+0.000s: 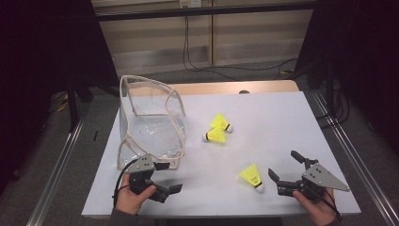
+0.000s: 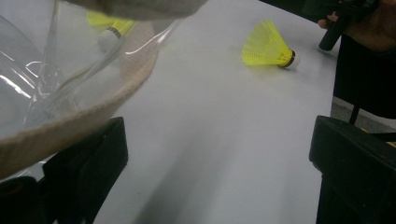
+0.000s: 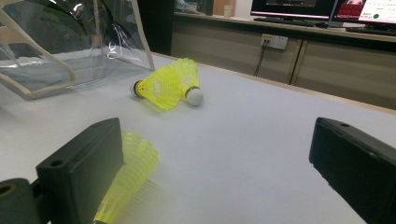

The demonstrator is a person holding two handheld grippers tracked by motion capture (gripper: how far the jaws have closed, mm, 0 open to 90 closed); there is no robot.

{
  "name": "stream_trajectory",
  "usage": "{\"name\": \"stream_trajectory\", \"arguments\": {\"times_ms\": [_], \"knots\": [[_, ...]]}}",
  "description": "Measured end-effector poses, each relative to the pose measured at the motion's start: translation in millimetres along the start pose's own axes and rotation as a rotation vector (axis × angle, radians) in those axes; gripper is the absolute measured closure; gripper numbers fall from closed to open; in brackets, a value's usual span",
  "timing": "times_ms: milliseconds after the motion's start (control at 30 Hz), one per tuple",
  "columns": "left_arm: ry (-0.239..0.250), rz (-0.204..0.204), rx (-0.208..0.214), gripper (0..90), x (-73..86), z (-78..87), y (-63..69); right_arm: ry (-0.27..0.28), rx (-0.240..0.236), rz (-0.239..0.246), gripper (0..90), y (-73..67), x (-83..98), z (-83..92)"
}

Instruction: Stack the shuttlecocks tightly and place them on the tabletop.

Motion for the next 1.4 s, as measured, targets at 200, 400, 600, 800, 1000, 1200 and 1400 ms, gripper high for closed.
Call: {"name": "stream_trajectory", "arguments": {"times_ms": [200,400,600,800,1000,1200,1400], "knots": [[0.004,-0.002,-0.015,4.5,1.1,5.3,-5.1,0.0,0.0,0.003,2.3,0.0,0.0,-0.3],[0.003,0.005,-0.027,4.6,2.9,8.1,-9.8,-0.003,0.0,0.004,2.3,-0.4,0.1,-0.3],[0.002,0.008,-0.033,4.5,4.9,9.6,-13.3,-0.001,0.0,0.003,2.3,-0.2,0.0,-0.2],[-0.001,0.009,-0.05,4.5,6.0,12.8,-17.0,-0.004,-0.002,0.005,2.3,-0.3,0.0,-0.1],[0.001,0.005,-0.055,4.5,7.1,14.0,-18.4,-0.006,-0.001,0.005,2.3,-0.5,0.2,-0.2],[0.007,0.009,-0.061,4.5,7.4,15.8,-20.4,-0.008,-0.006,0.007,2.3,-0.6,0.6,-0.9],[0.018,0.015,-0.068,4.5,7.2,16.8,-22.2,-0.019,-0.009,0.001,2.2,-1.3,1.1,-1.9]]}}
Point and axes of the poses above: each handheld gripper's, and its own axes: z roughly backward along the jaws, x roughly out of its underside, y roughly to its right, the point moved 9 cm from there along -z, roughly forward along the jaws, and after that the axes turned 1 degree about z, right-handed, at the moved point
